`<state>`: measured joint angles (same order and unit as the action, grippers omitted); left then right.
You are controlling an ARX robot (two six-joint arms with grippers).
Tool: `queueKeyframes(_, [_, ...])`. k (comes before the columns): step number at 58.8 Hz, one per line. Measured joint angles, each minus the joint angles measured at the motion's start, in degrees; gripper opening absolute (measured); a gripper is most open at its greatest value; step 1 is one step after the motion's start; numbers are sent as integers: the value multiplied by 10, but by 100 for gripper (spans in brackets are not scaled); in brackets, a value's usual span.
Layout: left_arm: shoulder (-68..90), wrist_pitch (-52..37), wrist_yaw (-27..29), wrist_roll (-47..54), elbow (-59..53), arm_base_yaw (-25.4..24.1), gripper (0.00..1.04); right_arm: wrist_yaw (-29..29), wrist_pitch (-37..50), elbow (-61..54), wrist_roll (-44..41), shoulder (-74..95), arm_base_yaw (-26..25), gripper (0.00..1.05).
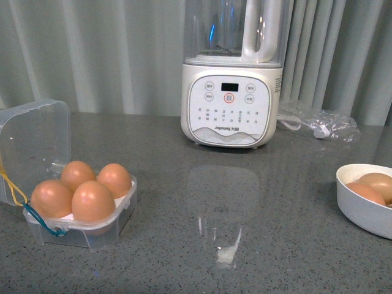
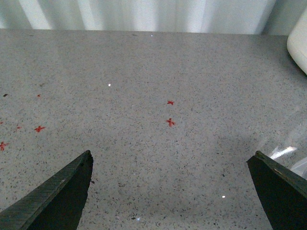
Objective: Put egg into box
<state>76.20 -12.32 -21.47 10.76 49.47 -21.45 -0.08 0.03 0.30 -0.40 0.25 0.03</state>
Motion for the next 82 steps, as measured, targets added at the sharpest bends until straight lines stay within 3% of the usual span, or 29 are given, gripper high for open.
queueKeyframes(17, [40, 26, -13, 27, 47, 14, 98, 0, 0, 0, 0, 0, 0, 98])
queueKeyframes(51, [33, 10, 21, 21, 5, 98, 98, 0, 0, 0, 0, 0, 0, 98])
queueKeyframes(68, [0, 11, 39, 20, -20, 158, 98, 0, 0, 0, 0, 0, 0, 98])
queueKeyframes(82, [-27, 11, 66, 9, -40, 236, 98, 0, 0, 0, 0, 0, 0, 98])
